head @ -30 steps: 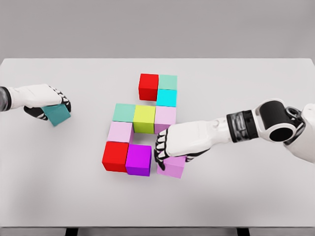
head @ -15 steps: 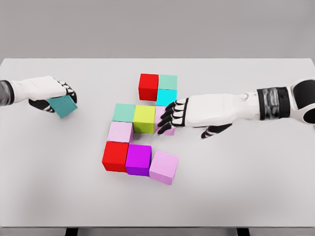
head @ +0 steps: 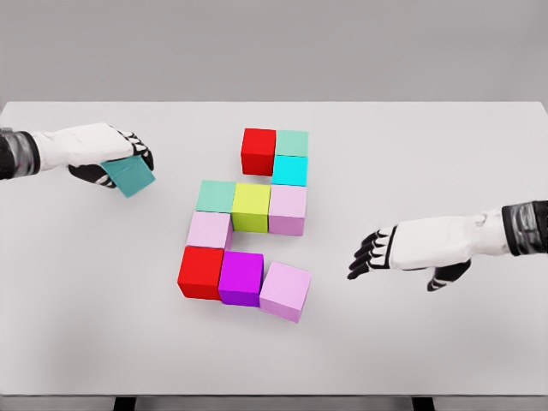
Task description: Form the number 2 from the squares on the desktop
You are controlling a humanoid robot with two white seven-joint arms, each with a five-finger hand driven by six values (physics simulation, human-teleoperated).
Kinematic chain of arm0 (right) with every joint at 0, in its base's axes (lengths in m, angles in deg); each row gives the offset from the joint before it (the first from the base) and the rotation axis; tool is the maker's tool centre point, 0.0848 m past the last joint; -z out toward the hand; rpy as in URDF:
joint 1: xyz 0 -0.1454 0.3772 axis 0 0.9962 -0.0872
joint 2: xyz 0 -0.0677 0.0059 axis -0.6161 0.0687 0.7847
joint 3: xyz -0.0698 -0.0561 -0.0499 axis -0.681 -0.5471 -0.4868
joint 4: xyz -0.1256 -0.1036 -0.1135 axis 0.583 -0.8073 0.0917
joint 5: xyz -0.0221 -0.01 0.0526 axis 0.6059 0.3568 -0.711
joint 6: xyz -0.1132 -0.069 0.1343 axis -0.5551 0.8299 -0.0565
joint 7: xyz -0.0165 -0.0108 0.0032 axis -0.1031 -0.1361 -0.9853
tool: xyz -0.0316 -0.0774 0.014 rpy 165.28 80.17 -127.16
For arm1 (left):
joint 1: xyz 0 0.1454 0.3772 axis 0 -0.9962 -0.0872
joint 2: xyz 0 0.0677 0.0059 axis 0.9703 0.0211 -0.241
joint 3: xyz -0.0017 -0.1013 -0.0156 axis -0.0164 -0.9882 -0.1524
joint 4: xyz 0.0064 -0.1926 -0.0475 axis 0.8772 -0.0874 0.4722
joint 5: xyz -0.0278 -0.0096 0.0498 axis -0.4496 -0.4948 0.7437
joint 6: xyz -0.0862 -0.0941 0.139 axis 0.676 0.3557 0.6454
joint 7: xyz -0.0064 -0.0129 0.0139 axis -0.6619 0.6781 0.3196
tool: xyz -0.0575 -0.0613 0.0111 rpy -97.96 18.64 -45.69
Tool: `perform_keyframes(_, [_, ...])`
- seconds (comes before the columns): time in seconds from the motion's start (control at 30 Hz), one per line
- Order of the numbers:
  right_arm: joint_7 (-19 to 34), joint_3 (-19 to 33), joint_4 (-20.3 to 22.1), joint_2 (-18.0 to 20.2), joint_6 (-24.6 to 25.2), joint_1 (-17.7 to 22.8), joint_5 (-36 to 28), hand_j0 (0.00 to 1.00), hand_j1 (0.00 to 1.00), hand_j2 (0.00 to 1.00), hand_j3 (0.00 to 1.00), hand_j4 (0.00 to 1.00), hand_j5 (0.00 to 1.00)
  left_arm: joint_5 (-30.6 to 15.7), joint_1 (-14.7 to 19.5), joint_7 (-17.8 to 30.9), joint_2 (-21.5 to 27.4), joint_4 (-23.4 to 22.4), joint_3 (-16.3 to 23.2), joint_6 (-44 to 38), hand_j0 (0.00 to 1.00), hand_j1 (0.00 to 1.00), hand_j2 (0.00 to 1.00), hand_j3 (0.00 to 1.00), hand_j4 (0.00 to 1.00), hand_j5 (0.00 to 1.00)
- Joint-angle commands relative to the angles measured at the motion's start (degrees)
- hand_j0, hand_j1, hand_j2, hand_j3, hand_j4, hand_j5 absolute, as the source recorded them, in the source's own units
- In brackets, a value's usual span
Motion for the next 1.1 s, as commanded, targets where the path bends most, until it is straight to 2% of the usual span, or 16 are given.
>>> perform_keyframes(0.0, [0.0, -2.6, 0.0, -0.5, 0.2, -0.1, 1.2, 1.00, 1.00, 1.00, 1.00, 1.00, 1.00, -0.7, 0.2, 0.0, -1.4, 0.0, 0.0, -0.2, 0.51, 0.51, 0.51, 0.51, 0.51, 0.51])
perform_keyframes(0.5, [0.0, -3.8, 0.0, -5.1, 0.2, -1.1, 2.0, 1.00, 1.00, 1.00, 1.00, 1.00, 1.00, -0.1, 2.0, 0.0, -7.6, -0.2, 0.1, -0.8, 0.51, 0.51, 0.51, 0.51, 0.51, 0.51])
perform_keyframes(0.8, [0.0, -3.8, 0.0, -6.3, 0.2, -1.9, 2.0, 1.00, 1.00, 1.00, 1.00, 1.00, 1.00, -0.1, 3.2, 0.0, -10.9, -2.4, -0.2, -17.2, 0.51, 0.51, 0.51, 0.51, 0.51, 0.51])
perform_keyframes(0.9, [0.0, -3.8, 0.0, -7.9, 0.2, -2.1, 2.0, 1.00, 1.00, 1.00, 1.00, 1.00, 1.00, 0.0, 3.2, 0.0, -11.6, -2.4, 0.1, -21.9, 0.52, 0.52, 0.52, 0.52, 0.52, 0.52])
perform_keyframes(1.07, [0.0, -3.8, 0.0, -8.1, 0.2, -2.2, 2.0, 1.00, 1.00, 1.00, 1.00, 1.00, 1.00, 0.0, 3.3, 0.0, -13.8, -2.2, 0.1, -31.5, 0.52, 0.52, 0.52, 0.52, 0.52, 0.52])
